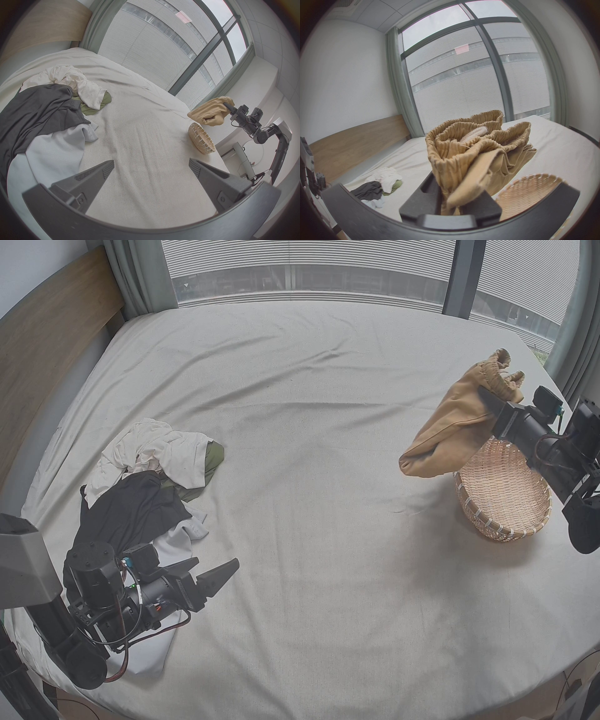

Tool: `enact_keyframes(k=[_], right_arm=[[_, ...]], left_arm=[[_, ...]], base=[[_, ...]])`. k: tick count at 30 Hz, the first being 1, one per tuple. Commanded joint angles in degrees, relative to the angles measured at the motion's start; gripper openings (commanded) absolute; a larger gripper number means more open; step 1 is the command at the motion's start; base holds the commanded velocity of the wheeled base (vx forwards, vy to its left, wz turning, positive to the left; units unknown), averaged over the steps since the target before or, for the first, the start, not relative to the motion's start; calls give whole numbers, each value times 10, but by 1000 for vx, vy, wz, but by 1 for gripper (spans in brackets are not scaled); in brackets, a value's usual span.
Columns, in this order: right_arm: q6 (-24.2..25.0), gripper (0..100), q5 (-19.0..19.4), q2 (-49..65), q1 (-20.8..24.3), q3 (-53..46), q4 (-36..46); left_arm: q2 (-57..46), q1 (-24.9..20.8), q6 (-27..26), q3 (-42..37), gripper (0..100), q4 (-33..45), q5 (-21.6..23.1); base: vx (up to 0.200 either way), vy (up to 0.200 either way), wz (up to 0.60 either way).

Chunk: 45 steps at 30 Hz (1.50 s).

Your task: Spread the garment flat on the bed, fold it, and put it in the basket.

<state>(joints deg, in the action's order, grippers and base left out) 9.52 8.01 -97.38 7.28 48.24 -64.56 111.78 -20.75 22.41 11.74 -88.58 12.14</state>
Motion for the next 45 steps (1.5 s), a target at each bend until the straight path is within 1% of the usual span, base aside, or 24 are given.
enact_keyframes(k=[1,3,6,12,17,18,23,27,29,31,34,36,37,38,40,41,42,44,45], right_arm=[[-3,0,4,1,-52,-9,1],[-4,0,6,1,-61,-14,1],[-4,0,19,-5,-90,-23,0],[-2,0,36,-31,-107,-33,-7],[-3,0,52,-41,-133,-61,-26],[-2,100,54,-42,-135,-65,-30],[-2,100,61,-42,-146,-85,-46],[-3,100,68,-30,-144,-117,-47],[-3,100,69,18,-137,-153,-45],[-4,100,70,33,-133,-162,-43],[-5,100,70,74,-107,-188,-40],[-15,100,70,97,-77,-205,-26],[-15,100,70,97,-77,-205,-26],[-22,100,69,105,-50,-218,-15],[-22,100,69,105,-20,-240,-19],[-22,100,70,105,-3,-252,-21],[-22,100,70,105,25,-273,-21],[-23,100,70,105,65,-305,-22],[-23,100,70,105,68,-307,-22]], left_arm=[[2,0,0,-1,100,0,0],[2,0,0,-3,100,0,0],[2,-3,0,-4,100,0,0],[1,-3,0,-5,100,0,0],[0,-3,0,-9,100,0,0],[0,-3,0,-9,100,0,0],[1,-3,0,-11,100,0,0],[1,-3,0,-11,100,0,1],[0,-4,0,-11,100,0,0],[0,-7,0,-10,100,-1,0],[-2,-10,0,-9,100,0,0],[-7,-19,-1,-8,100,0,0],[-7,-19,-1,-8,100,0,0],[-15,-27,-2,-8,100,0,0],[-24,-35,-2,-9,100,0,-1],[-29,-37,-3,-10,100,0,-5],[-40,-36,-5,-11,100,0,-11],[-72,-34,-4,-15,100,0,-14],[-74,-34,-3,-15,100,0,-14]], base=[[0,0,0],[0,0,0],[0,0,0],[0,0,0],[0,0,0],[0,0,0],[0,0,0],[0,0,0],[0,0,0],[0,0,0],[0,0,0],[0,0,0],[0,0,0],[0,0,0],[0,0,0],[0,0,0],[0,0,0],[0,0,0],[0,0,0]])
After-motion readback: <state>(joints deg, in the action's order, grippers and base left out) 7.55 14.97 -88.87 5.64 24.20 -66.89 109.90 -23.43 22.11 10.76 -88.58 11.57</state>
